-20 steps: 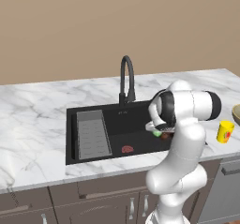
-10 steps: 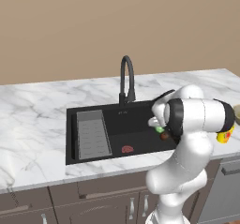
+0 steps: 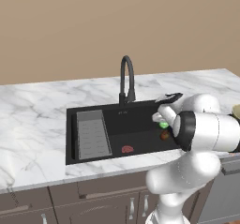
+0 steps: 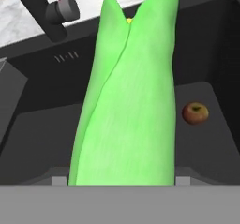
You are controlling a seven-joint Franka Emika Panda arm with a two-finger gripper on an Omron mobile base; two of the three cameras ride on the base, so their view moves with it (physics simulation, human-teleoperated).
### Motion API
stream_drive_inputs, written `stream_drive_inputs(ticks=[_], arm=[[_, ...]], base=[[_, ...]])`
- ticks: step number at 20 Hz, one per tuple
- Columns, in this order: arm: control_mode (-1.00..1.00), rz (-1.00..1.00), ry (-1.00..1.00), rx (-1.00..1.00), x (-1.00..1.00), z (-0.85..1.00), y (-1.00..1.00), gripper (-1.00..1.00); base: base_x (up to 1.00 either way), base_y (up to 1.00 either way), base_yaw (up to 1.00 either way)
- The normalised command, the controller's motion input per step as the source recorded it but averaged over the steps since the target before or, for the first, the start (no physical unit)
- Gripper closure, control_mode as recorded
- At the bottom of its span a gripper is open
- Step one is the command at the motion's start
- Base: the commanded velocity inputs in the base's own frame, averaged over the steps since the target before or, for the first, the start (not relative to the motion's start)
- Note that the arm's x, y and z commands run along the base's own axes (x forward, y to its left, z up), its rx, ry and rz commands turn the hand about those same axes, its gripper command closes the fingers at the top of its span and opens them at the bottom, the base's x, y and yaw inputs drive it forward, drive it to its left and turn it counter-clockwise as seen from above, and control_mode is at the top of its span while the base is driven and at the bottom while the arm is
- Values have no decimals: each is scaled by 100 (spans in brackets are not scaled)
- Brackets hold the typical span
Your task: Remove the corn and apple from the sink. Then move the bowl and cup from the counter to the sink for washing.
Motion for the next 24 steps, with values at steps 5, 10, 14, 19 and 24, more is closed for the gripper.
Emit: stream_drive_inputs(ticks=[5,10,14,19,24], arm=[[-100,0,0,1,-16,43,-12,100],[-100,0,0,1,-20,45,-9,100],[-100,0,0,0,-17,44,-9,100],[-100,0,0,0,-19,45,-6,100],[-100,0,0,0,-23,43,-6,100]], base=[[0,0,0],[0,0,0],[0,0,0],[0,0,0],[0,0,0]])
